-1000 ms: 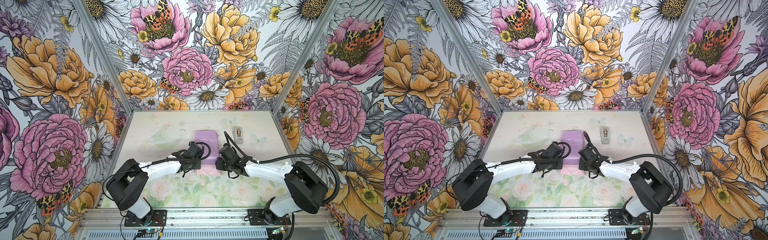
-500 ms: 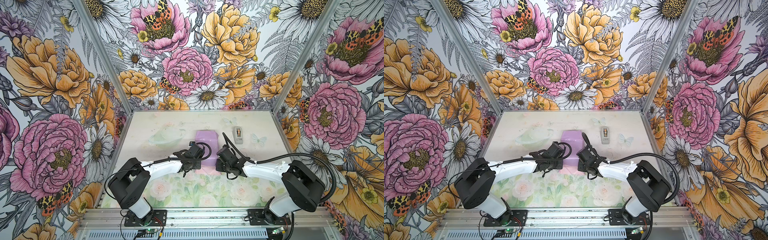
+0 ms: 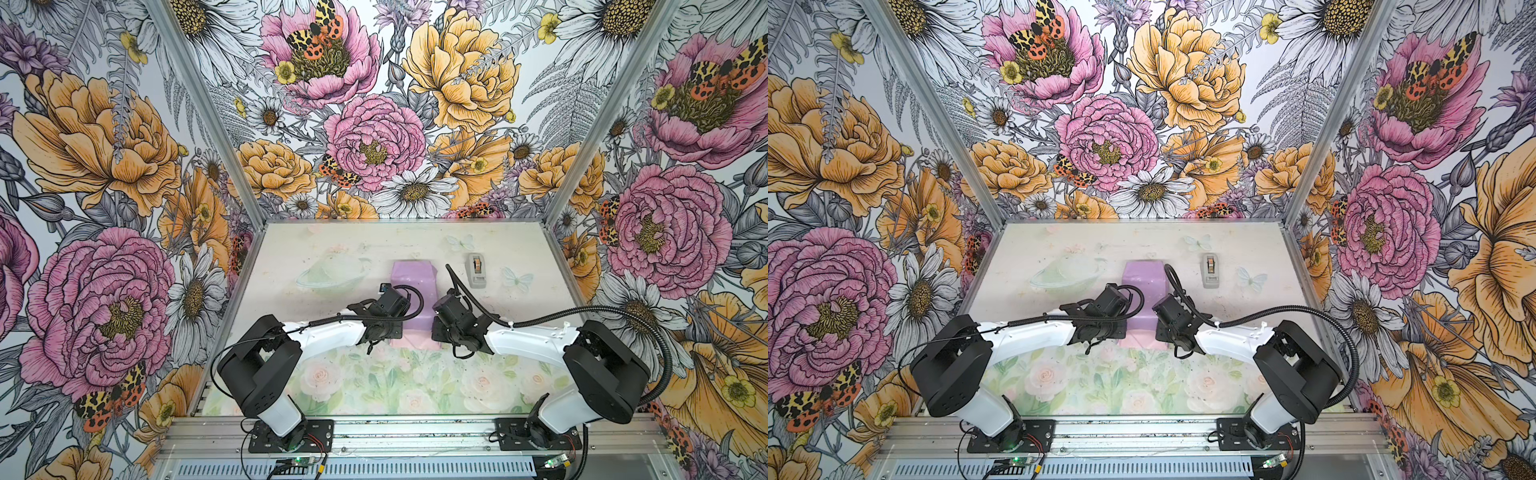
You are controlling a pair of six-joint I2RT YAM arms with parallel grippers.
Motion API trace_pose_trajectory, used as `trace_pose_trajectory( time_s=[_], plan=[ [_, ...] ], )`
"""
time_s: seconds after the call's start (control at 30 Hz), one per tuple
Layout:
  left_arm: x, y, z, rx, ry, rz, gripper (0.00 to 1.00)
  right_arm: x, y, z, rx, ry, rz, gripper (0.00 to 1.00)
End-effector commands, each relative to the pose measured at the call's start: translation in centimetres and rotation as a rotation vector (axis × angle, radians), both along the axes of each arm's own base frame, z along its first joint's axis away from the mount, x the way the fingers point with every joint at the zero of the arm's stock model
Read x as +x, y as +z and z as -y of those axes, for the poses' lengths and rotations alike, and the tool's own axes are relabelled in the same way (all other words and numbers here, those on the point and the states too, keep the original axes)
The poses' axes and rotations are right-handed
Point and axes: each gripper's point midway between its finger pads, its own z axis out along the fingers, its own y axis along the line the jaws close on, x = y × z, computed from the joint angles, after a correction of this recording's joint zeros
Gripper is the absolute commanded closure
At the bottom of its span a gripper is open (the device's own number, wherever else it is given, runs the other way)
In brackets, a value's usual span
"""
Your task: Wrap the gift box in paper
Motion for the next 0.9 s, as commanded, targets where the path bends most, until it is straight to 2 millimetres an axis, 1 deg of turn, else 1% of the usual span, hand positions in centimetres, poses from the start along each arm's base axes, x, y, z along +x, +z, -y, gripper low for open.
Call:
trace_pose_trajectory(
  time_s=[0.0,0.13,0.23,0.3,0.33,0.37,0.4,0.57,0.73,0.8,0.87],
  plan=[
    [0.8,0.8,0.6,-0.004,0.001,0.036,0.89,0.9,0.6,-0.4,-0.007,-0.015,0.031,0.95],
    [0.8,0.9,0.6,-0.003,0.000,0.037,0.89,0.9,0.6,-0.4,-0.005,-0.018,0.031,0.95],
    [0.9,0.9,0.7,-0.004,-0.002,0.038,0.89,0.7,0.7,-0.5,0.006,-0.007,0.023,0.82],
    [0.9,1.1,0.8,-0.005,-0.006,0.040,0.87,0.3,0.8,-0.5,0.013,0.000,0.014,0.69],
    [0.9,1.2,0.7,-0.007,-0.008,0.040,0.86,0.1,0.9,-0.4,0.013,0.006,0.009,0.65],
    [0.9,1.5,0.7,-0.011,-0.009,0.046,0.83,0.0,1.2,-0.2,0.014,0.011,0.008,0.62],
    [0.9,1.9,0.7,-0.014,-0.012,0.055,0.77,-0.2,1.4,-0.1,0.018,0.017,0.004,0.61],
    [0.6,4.7,0.8,-0.028,-0.064,0.101,0.49,-1.3,3.0,0.3,0.112,0.068,-0.015,0.58],
    [0.0,8.0,1.3,-0.041,-0.201,0.173,0.35,-2.3,4.6,0.3,0.237,0.139,-0.050,0.57],
    [-0.4,9.5,2.1,-0.038,-0.332,0.220,0.29,-2.6,5.4,0.4,0.273,0.166,-0.059,0.56],
    [-0.9,10.8,3.2,-0.033,-0.486,0.266,0.25,-2.7,6.0,0.6,0.300,0.182,-0.061,0.56]
  ],
)
